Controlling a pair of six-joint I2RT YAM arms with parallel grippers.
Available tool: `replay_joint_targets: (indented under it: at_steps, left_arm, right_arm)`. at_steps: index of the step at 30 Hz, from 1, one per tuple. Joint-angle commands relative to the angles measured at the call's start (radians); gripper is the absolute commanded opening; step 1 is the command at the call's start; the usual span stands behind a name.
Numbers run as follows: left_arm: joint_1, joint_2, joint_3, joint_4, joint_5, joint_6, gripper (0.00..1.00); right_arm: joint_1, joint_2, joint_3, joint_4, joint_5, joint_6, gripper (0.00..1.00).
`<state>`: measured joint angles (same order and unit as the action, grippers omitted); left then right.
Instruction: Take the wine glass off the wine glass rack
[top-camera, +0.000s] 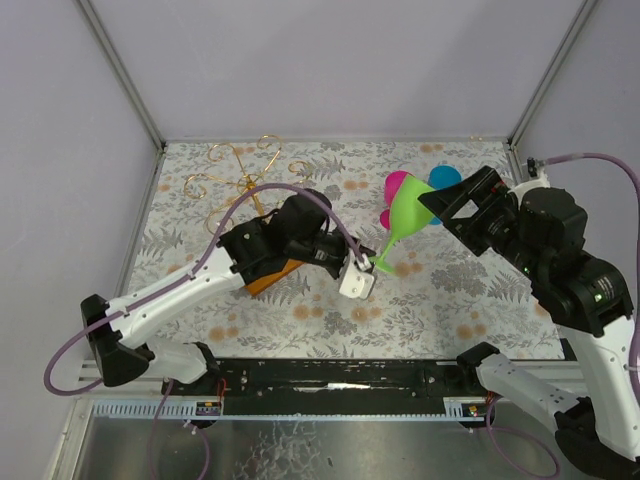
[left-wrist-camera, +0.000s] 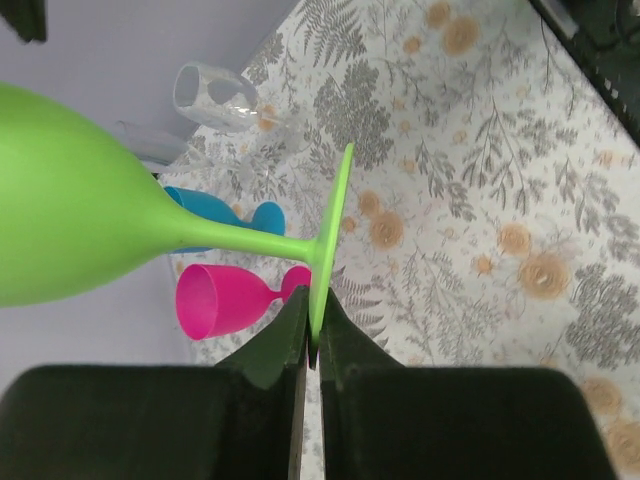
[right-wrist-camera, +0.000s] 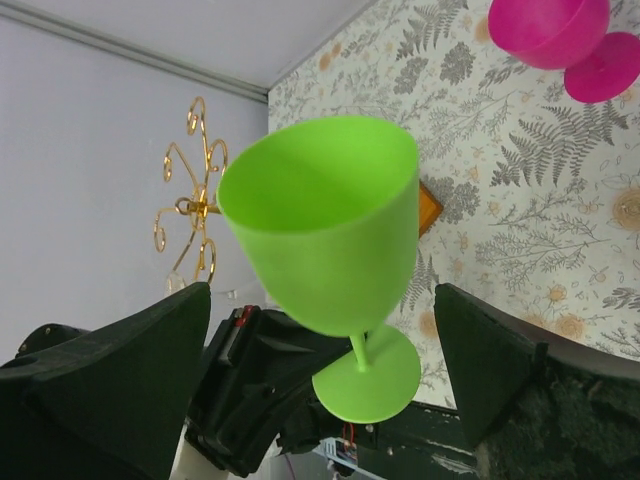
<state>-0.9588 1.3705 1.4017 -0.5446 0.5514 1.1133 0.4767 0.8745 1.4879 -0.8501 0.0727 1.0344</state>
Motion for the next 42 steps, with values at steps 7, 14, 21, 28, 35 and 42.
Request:
replay_joint_targets:
  at_steps: [7, 14, 21, 28, 35, 42]
  left_arm:
    - [-0.068, -0.101, -0.148, 0.037, -0.098, 0.403, 0.00]
    - [-0.075, -0.090, -0.152, 0.044, -0.111, 0.430, 0.00]
    - [-0.077, -0.058, -0.117, 0.043, -0.114, 0.419, 0.00]
    - [-0.078, -0.042, -0.088, 0.043, -0.110, 0.409, 0.00]
    - [-0.078, -0.041, -0.079, 0.087, -0.147, 0.367, 0.66]
    - [-0.078, -0.024, 0.002, 0.118, -0.164, 0.216, 0.96]
  right_arm:
    - [-0.001, 0.056, -0.023, 0.018, -0.114, -0.032, 0.99]
    - [-0.001, 0.093, -0.033, 0.011, -0.186, -0.036, 0.99]
    - [-0.003, 0.114, -0.043, 0.009, -0.223, -0.055, 0.99]
    - [-0.002, 0.134, -0.038, -0.031, -0.196, -0.086, 0.90]
    - [-0.003, 0.123, -0.008, -0.091, -0.029, -0.110, 0.73]
    - [-0.003, 0.195, 0.097, -0.206, 0.279, -0.239, 0.73]
